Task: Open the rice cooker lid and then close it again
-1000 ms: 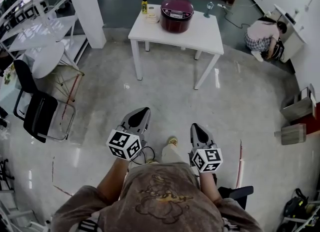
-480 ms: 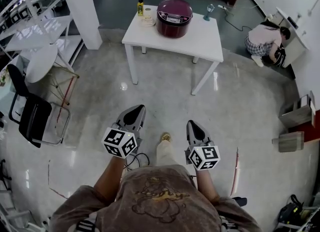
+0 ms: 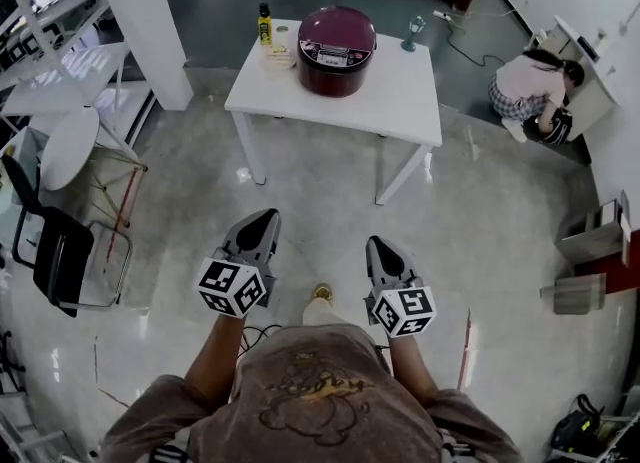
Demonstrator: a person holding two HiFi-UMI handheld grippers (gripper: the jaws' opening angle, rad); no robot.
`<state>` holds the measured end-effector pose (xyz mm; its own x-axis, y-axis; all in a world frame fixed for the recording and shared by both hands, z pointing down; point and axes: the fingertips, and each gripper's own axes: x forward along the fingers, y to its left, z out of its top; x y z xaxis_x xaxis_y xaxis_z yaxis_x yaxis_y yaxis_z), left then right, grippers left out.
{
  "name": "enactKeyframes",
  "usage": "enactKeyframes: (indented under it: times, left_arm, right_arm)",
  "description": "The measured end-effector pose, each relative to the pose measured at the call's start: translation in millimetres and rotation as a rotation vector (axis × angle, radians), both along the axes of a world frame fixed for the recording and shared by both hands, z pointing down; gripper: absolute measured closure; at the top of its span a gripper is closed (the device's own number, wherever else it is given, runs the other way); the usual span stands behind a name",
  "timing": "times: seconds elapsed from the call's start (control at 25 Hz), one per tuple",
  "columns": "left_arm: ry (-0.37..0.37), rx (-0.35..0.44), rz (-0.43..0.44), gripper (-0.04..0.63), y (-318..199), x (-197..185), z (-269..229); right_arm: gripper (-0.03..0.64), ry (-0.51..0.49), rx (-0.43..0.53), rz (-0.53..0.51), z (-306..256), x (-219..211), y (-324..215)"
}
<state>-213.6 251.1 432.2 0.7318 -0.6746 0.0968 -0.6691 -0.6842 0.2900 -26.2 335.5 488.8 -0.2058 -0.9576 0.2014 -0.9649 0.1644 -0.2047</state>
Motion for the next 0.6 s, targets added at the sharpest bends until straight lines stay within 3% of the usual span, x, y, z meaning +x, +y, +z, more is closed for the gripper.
enactKeyframes:
  times: [0.6]
  left_arm:
    - [0.004,0.003,-0.081,0.574,-96.8,76.7,-2.3]
  right_arm:
    - [0.614,0.011,0.003,-0.076,-2.6,87.4,-105.4]
